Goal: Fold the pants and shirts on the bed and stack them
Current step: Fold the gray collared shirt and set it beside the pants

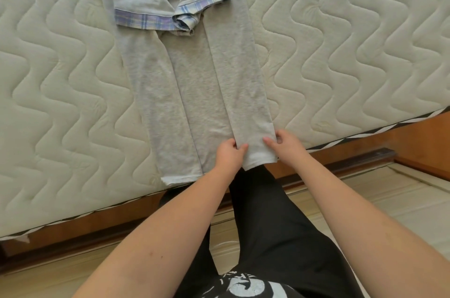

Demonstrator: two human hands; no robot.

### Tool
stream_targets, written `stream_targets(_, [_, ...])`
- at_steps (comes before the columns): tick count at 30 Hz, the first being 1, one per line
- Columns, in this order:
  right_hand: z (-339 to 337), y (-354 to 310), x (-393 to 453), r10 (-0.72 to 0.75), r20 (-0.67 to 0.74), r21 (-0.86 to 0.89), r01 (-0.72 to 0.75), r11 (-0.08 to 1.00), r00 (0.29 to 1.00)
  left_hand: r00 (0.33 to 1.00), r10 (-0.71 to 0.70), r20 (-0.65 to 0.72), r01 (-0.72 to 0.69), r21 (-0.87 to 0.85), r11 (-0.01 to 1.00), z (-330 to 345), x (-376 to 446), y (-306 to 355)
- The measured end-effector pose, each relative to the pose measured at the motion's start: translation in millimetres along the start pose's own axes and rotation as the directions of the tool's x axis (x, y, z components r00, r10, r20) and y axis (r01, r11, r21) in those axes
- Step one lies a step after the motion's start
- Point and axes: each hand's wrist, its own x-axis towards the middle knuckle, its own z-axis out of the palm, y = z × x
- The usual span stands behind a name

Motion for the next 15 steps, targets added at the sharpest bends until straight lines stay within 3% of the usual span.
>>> stream_targets(3, [5.3, 12.1, -6.3, -0.005, -0.018, -0.004, 0.005, 1.0, 1.0, 0.999, -0.051, -0.017, 0.051, -0.025, 0.998, 0.9, -2.4, -14.8])
stream_targets(6, [11.8, 20.7, -12.3, 0.001, -0.136, -0.061, -0.009, 0.998, 0.991, 0.996, -0.088, -0.02, 0.09, 0.154, 0.984, -1.3, -8.7, -23.6])
stream_targets(9, [15.7, 27.5, -15.9, 0.011, -0.174, -0.074, -0.024, 0.997, 0.985, 0.999, 0.0, -0.044, 0.015, 0.357, 0.934, -7.2, -16.1, -24.2])
stream_targets(13, [14.3, 28.0, -19.1, 0.067, -0.144, -0.032, -0.072, 0.997, 0.987, 0.984, 0.17, -0.056, -0.129, 0.439, 0.889, -28.7, -26.6, -26.0])
stream_targets(15, [17.6, 22.8, -25.3, 0.083, -0.221, -0.102, -0.107, 0.989, 0.972, 0.957, 0.285, -0.044, -0.241, 0.423, 0.873, -49.6, -32.0, -32.9])
